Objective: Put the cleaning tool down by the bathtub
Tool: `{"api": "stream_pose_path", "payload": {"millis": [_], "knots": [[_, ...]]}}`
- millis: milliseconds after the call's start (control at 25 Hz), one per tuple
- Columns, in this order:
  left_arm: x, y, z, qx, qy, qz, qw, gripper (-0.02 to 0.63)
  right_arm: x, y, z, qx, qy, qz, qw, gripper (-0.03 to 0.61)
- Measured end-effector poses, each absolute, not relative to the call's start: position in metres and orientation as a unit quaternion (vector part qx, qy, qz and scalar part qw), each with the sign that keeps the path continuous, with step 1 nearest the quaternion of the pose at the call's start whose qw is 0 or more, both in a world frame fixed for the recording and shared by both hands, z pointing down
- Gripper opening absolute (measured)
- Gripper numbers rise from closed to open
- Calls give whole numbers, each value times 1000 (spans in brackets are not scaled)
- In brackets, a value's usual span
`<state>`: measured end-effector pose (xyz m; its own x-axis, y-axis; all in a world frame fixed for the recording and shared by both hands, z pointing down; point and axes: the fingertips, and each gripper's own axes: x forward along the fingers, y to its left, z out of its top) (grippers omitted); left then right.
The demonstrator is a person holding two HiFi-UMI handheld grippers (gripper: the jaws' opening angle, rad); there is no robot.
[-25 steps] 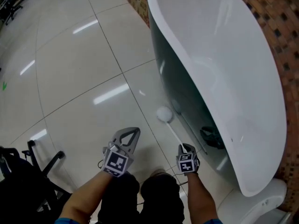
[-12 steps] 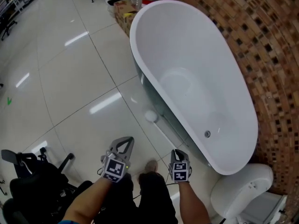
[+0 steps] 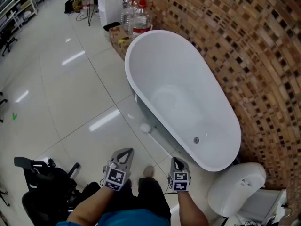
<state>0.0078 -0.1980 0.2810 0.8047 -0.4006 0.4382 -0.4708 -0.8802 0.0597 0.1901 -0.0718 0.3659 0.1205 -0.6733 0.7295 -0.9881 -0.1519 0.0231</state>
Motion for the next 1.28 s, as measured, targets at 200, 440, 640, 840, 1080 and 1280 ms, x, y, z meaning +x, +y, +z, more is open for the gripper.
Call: {"api": "stream_pose_path", "payload": {"millis": [200, 440, 640, 840, 1080, 1280], "knots": [[-5, -190, 210, 950, -236, 190, 76, -3, 180, -67, 272, 725, -596, 272, 212, 12], [-16, -178, 134, 959, -230, 157, 55, -3, 172, -59, 176, 761, -591, 224, 148, 0], [-17, -177, 79, 965, -233, 115, 41, -3, 168, -59, 93, 789, -587, 157, 94, 0], [-14, -173, 39, 968, -233, 89, 2, -3, 170, -55, 34, 805, -583, 96, 57, 0], [-15, -175, 33, 964, -250, 85, -14, -3, 170, -49, 27, 809, -580, 84, 44, 0], [-17, -172, 31, 963, -258, 78, -10, -3, 159, -55, 11, 801, -594, 65, 37, 2]]}}
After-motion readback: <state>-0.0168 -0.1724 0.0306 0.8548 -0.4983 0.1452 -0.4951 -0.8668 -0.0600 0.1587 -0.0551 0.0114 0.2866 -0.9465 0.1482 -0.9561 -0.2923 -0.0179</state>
